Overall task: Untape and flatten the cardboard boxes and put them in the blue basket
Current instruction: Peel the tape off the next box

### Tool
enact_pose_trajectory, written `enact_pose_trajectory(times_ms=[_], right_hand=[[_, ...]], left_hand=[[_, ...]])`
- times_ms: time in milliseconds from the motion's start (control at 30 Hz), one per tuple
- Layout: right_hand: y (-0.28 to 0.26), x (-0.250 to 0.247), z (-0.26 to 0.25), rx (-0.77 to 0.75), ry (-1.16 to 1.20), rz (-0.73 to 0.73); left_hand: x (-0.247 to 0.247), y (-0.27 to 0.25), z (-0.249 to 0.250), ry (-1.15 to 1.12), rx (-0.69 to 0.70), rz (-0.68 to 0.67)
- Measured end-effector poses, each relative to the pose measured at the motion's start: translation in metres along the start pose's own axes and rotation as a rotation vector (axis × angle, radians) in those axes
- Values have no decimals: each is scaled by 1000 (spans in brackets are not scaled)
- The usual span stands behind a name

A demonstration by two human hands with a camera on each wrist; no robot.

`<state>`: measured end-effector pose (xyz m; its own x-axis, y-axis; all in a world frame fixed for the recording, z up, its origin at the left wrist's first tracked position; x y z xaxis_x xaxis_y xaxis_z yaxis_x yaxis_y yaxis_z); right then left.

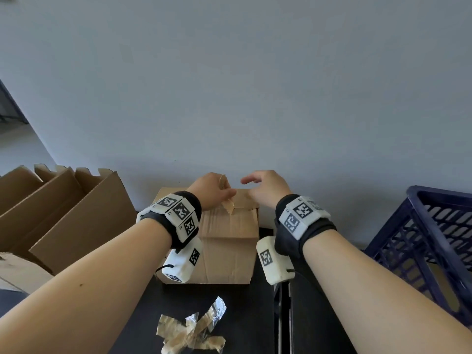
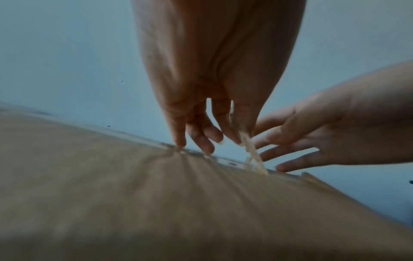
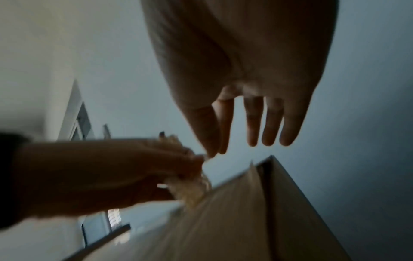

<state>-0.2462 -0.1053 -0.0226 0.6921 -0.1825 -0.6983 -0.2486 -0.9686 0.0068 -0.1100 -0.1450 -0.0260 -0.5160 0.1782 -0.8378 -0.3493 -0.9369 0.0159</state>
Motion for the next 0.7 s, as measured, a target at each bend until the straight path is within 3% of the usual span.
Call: enact_pose_trajectory(times_ms=[100,200,433,700], right_hand=[[-6,25,-10,-143,-202,-142],[-3,39,-1,-154,-312,-190],[-1,44,14,-169,-317,-197],[-2,38,5,-138,-331,-163]], left_hand=[[-2,1,-3,-20,13,21],[-4,-1,-7,-3,25,19],[-23,-1,-31,8,-9,39],[-77,-13,-99,82,-122,55]])
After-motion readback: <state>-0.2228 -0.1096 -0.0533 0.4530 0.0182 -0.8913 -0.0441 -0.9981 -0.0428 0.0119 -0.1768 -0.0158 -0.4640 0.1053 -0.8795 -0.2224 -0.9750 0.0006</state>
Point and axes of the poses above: each hand's wrist, its own y-axis towards the middle knuckle, its own x-axis out of the palm, z = x × y, the point moved 5 cm from there along y, towards the middle knuckle, and after that the axes turned 6 degrees about z, right-handed, at the moved point
